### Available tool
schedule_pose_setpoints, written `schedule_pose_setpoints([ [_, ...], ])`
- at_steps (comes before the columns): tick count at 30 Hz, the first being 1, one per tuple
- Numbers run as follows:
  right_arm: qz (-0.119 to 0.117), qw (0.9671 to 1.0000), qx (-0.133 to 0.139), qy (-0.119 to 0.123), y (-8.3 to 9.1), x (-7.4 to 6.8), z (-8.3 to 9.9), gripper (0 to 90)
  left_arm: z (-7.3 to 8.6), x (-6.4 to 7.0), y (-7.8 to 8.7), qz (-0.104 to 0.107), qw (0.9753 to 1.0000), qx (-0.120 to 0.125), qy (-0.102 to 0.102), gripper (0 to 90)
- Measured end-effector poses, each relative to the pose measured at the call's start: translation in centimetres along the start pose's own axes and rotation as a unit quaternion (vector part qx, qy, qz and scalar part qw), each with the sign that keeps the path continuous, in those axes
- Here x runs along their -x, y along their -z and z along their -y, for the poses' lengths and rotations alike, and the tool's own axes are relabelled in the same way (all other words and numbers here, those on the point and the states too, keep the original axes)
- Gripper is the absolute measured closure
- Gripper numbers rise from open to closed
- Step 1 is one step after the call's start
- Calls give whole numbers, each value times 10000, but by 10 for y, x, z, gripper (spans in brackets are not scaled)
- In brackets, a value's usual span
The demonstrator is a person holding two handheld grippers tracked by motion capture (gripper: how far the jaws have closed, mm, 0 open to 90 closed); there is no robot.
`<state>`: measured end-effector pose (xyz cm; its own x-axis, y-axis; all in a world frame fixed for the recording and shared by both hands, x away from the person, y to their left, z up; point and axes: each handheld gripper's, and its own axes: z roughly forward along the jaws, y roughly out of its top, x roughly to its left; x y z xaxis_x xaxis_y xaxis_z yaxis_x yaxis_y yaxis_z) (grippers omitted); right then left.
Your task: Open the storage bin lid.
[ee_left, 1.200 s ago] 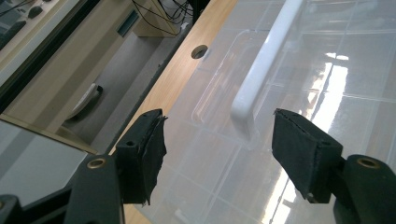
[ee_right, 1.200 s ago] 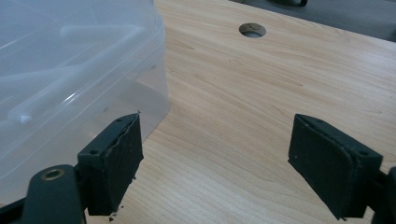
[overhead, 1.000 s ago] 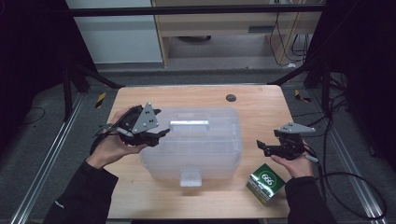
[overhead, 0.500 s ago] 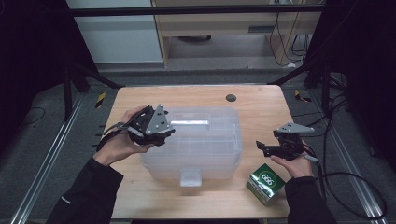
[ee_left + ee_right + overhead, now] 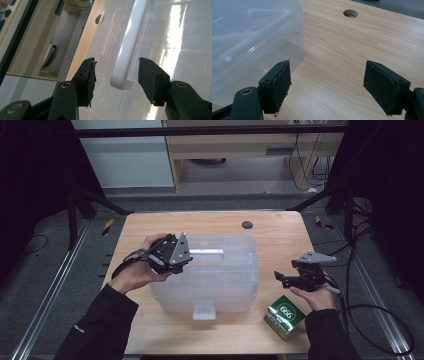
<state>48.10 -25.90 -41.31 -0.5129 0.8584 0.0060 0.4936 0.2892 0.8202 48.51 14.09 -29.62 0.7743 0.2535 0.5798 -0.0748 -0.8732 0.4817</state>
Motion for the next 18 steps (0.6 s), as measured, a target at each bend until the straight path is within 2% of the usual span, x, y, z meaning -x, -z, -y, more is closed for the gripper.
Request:
schedule_pose_setpoints([
  [7, -24, 10000, -21, 5, -1, -1, 0, 231, -6, 1, -5, -30, 9995, -161, -281, 532],
  [8, -34, 10000, -27, 7, -1, -1, 0, 232, -6, 1, -4, -59, 9990, -280, -343, 541],
  [10, -44, 10000, -28, -8, 0, -1, 0, 235, -8, 1, -5, -60, 9988, -304, -374, 558],
  [15, -56, 10000, -10, 14, 1, 0, -1, 245, -12, 1, -8, -100, 9963, -499, -694, 593],
  [18, -75, 10000, 2, 3, 2, -1, -1, 252, -13, 2, -10, -92, 9956, -543, -756, 616],
])
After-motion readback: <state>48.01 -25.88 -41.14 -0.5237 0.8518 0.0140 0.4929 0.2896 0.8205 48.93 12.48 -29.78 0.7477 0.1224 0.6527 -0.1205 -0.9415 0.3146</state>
